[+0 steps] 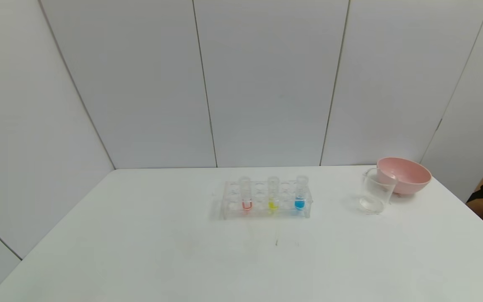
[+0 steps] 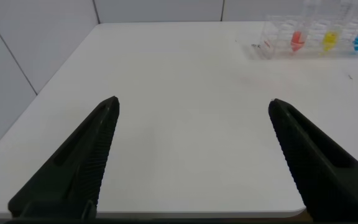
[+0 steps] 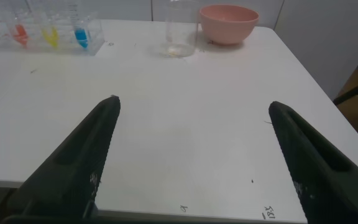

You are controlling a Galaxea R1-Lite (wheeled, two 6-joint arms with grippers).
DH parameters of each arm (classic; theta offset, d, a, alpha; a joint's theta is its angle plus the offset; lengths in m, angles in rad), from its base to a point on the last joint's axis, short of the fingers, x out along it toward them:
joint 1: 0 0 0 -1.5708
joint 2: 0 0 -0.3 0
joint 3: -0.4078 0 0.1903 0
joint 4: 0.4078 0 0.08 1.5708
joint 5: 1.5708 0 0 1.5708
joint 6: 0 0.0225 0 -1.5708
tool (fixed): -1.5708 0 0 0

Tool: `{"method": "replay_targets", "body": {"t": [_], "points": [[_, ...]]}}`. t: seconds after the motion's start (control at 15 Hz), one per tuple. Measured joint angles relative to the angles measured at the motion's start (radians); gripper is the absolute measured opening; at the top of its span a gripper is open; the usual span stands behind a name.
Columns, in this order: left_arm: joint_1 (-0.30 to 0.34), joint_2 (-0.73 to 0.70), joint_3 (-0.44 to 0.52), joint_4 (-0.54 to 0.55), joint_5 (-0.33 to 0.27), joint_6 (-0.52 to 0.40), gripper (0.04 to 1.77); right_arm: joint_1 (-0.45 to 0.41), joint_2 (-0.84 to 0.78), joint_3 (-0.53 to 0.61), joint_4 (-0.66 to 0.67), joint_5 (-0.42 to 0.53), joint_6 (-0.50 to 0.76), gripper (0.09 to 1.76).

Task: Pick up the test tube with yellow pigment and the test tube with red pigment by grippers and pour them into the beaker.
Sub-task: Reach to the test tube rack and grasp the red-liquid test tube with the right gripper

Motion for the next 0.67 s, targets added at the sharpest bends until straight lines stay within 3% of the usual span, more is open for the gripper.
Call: {"method": "replay_targets", "body": {"t": [0.67], "points": [[0.0, 0.0, 0.0, 0.0, 0.0, 0.0, 1.72, 0.0, 0.0, 0.0, -0.003, 0.0, 0.001, 1.71]]}}
